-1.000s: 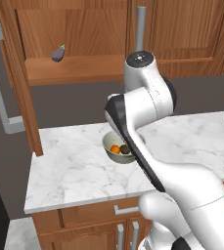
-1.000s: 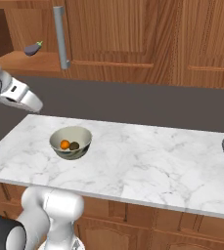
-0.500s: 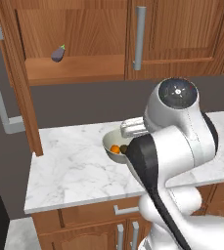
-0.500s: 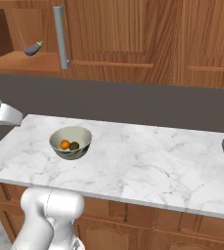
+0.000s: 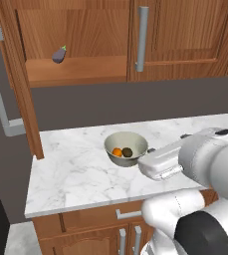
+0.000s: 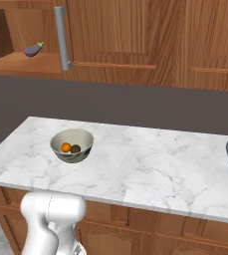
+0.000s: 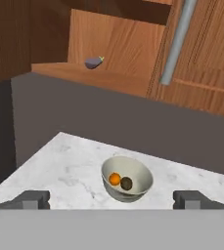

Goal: Open the cabinet. Pick the kiwi and tangerine from the cabinet and place them into the bowl. Then close the cabinet.

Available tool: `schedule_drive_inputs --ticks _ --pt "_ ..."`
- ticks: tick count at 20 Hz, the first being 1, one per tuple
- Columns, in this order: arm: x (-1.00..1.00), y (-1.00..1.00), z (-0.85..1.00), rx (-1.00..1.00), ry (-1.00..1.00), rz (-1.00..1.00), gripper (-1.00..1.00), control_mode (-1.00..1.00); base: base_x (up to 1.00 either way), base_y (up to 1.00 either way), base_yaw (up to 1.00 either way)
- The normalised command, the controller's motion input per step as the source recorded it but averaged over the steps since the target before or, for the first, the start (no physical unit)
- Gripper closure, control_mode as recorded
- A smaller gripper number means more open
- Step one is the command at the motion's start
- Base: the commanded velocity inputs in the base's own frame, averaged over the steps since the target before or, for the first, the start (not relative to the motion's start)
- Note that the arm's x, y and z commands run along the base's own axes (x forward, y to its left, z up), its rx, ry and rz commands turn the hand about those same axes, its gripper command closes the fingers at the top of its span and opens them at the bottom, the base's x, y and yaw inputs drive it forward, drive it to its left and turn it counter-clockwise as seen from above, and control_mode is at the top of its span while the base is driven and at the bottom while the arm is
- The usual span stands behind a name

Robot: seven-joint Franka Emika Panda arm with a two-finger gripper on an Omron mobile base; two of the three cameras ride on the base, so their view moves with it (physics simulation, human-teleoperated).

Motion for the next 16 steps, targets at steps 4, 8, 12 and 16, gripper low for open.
schedule_drive_inputs --ticks 4,8,12,16 --pt "-0.71 0.63 0.18 0.0 -0.37 0.22 -1.0 -1.0 0.0 0.0 0.0" --pt "-0.79 0.71 0.07 0.0 -0.31 0.15 -1.0 -1.0 0.0 0.0 0.0" --pt "-0.63 0.56 0.1 0.03 -0.26 0.04 -1.0 -1.0 0.0 0.0 0.0" --pt "-0.22 0.33 0.0 0.13 -0.03 0.0 -1.0 -1.0 0.0 0.0 0.0"
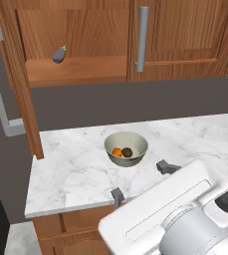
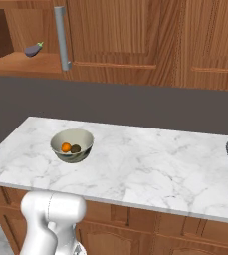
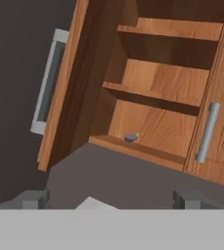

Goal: Open the cabinet. Pick the kiwi and tangerine from the cabinet and place them into the bowl. Then close the cabinet.

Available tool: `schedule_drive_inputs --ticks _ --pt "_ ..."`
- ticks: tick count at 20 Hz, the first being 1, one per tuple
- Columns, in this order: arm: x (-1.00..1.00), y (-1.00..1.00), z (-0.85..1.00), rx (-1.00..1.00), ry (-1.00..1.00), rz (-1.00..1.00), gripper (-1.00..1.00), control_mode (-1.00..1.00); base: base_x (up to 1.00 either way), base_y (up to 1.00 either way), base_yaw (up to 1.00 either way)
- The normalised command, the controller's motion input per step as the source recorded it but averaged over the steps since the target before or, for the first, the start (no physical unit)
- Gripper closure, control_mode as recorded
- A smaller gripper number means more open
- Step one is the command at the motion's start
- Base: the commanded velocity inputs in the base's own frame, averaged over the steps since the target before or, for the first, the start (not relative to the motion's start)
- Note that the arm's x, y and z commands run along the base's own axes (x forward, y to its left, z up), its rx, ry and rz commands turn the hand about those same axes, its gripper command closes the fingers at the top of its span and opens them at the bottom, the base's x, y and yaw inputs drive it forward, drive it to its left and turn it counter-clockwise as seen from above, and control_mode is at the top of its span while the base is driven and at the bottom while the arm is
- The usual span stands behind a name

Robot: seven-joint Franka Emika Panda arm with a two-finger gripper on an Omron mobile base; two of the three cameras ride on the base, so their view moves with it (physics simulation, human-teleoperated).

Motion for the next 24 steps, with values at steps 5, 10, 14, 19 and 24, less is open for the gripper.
schedule_drive_inputs --ticks 5,10,14,19,24 --pt "-0.04 0.07 0.0 0.07 0.0 0.0 -1.0 -1.0 0.0 0.0 0.0" --pt "0.05 0.08 0.0 0.07 0.0 -0.02 -1.0 -1.0 0.0 0.0 0.0" --pt "0.16 0.34 0.0 0.08 0.0 -0.08 -1.0 -1.0 0.0 0.0 0.0" --pt "0.14 0.44 0.0 0.08 0.0 -0.13 -1.0 -1.0 0.0 0.0 0.0" --pt "0.04 0.26 0.0 0.01 -0.02 -0.19 -1.0 -1.0 0.0 0.0 0.0"
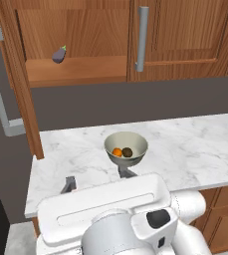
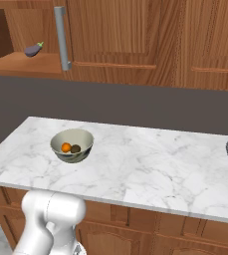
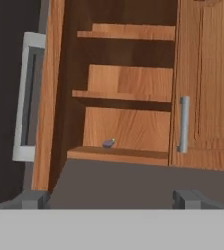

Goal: Open the cabinet. Pick the kiwi and tangerine from the cabinet and place them into the bowl. Then close the cabinet.

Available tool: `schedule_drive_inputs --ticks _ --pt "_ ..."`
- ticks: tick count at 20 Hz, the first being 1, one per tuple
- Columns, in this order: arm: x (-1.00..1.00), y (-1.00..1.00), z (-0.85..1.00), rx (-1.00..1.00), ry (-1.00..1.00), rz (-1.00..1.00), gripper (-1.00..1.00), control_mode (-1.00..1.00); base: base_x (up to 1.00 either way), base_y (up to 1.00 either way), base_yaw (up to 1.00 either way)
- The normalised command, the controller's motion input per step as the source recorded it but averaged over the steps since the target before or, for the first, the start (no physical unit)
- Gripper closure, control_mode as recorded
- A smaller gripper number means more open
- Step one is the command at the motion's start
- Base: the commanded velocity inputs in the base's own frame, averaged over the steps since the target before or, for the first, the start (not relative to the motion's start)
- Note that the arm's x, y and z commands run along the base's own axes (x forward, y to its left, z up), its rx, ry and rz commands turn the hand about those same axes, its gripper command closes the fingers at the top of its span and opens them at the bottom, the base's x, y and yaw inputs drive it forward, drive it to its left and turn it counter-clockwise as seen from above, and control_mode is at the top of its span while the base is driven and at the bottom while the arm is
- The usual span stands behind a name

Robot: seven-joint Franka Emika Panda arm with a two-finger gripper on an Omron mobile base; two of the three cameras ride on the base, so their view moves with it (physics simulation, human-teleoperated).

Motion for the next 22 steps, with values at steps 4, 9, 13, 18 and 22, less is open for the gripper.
schedule_drive_inputs --ticks 4,9,13,18,22 --pt "0.2 0.2 0.0 0.0 -0.04 -0.19 -1.0 -1.0 0.0 0.0 0.0" --pt "0.38 0.1 0.0 0.0 -0.01 -0.17 -1.0 -1.0 0.0 0.0 0.0" --pt "0.5 0.03 0.01 0.0 0.0 -0.2 -1.0 -1.0 0.0 0.0 0.0" --pt "0.43 0.01 0.0 0.0 0.0 -0.11 -1.0 -1.0 0.0 0.0 0.0" --pt "0.41 0.09 0.0 0.0 0.0 -0.09 -1.0 -1.0 0.0 0.0 0.0"
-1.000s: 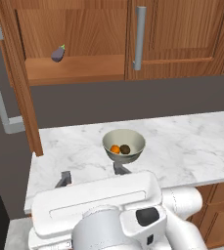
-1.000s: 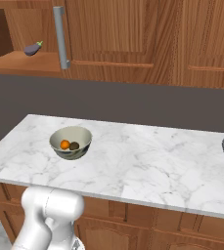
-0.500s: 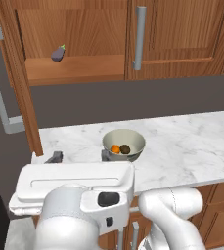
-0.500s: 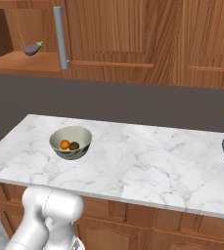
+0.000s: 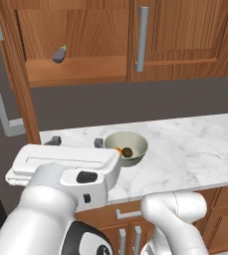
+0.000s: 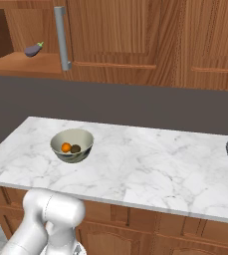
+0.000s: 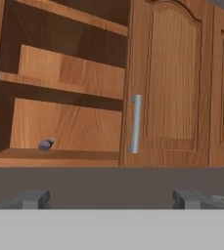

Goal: Open the cabinet. Pick the kiwi and tangerine from the cabinet and place them into the bowl. Then close the cabinet.

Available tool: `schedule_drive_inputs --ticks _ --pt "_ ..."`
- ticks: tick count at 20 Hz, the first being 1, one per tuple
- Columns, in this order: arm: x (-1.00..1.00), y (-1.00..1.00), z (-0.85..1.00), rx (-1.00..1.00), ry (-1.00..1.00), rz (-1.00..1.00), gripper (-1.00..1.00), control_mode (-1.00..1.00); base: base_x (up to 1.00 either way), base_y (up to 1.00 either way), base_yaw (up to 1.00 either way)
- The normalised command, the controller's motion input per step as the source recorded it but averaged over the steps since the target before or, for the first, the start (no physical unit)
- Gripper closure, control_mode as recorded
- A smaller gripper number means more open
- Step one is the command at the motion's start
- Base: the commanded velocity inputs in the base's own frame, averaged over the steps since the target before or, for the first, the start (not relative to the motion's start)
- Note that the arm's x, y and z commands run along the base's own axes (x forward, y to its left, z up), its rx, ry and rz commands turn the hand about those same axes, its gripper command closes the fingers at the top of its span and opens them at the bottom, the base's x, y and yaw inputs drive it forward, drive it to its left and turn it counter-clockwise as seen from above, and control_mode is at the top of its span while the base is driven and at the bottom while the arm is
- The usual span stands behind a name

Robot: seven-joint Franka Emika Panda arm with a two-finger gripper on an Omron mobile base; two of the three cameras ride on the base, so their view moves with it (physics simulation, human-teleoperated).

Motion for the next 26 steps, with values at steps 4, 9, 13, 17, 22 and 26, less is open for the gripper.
schedule_drive_inputs --ticks 4,9,13,17,22,26 --pt "-0.09 0.2 0.0 0.0 0.0 -0.01 -1.0 -1.0 0.0 0.0 0.0" --pt "-0.16 0.45 0.0 0.0 0.0 0.0 -1.0 -1.0 0.0 0.0 0.0" --pt "0.02 0.46 -0.01 0.0 0.0 -0.01 -1.0 -1.0 0.0 0.0 0.0" --pt "0.26 0.25 0.0 0.0 0.0 -0.07 -1.0 -1.0 0.0 0.0 0.0" --pt "0.42 0.24 0.0 0.0 0.0 -0.09 -1.0 -1.0 0.0 0.0 0.0" --pt "0.29 0.28 -0.01 0.0 0.0 -0.09 -1.0 -1.0 0.0 0.0 0.0"
